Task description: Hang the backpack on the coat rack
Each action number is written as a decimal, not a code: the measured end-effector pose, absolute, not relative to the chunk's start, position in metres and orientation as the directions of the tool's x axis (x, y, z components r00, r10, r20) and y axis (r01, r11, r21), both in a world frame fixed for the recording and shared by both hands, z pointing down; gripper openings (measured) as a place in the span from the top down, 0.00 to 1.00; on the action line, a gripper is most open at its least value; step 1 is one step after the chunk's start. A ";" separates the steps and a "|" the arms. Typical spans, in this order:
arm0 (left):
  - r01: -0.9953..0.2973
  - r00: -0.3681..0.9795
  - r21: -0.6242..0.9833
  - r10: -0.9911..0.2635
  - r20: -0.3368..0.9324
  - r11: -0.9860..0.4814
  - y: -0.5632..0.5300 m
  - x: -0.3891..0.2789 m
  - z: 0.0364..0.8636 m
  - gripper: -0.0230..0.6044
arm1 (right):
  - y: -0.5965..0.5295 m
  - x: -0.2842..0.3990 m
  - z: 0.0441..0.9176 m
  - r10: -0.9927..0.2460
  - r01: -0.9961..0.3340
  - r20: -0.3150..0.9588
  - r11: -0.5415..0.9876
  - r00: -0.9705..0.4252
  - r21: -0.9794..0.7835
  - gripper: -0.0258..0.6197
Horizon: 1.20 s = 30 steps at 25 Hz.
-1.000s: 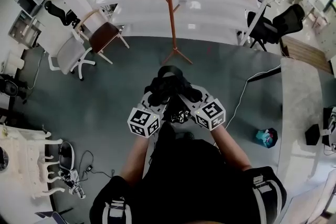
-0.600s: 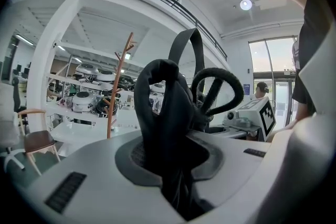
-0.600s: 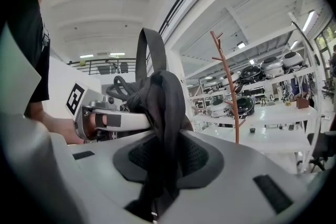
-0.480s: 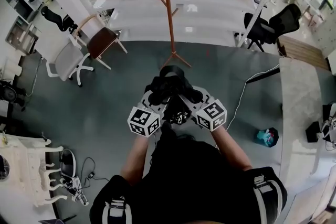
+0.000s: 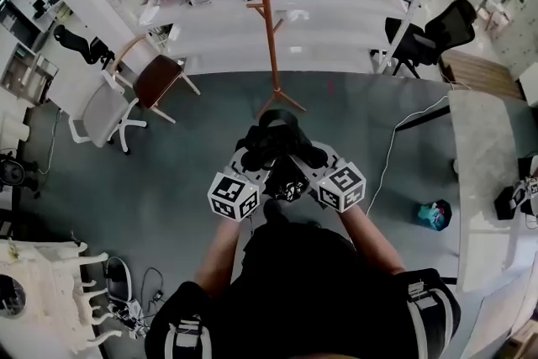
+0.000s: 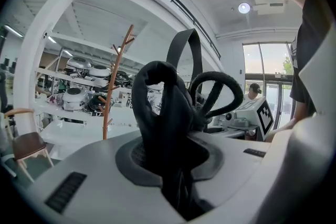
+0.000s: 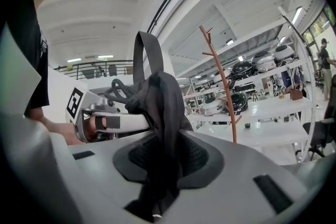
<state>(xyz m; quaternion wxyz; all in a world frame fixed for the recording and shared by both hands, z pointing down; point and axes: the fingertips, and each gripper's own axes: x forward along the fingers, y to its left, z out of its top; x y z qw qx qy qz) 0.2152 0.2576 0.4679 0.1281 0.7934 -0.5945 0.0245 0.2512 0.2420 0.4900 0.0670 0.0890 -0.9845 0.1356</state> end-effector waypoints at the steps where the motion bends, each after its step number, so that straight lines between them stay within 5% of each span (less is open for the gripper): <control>1: -0.948 0.298 0.174 -0.935 0.192 -0.267 0.254 0.208 0.468 0.82 | 0.239 0.244 0.490 -0.164 -0.200 0.156 0.946 -0.974 -0.254 0.78; 30: -0.905 0.417 0.180 -0.887 0.199 -0.385 0.221 0.046 0.494 0.82 | 0.211 0.085 0.517 -0.316 -0.353 0.174 0.898 -0.933 -0.262 0.79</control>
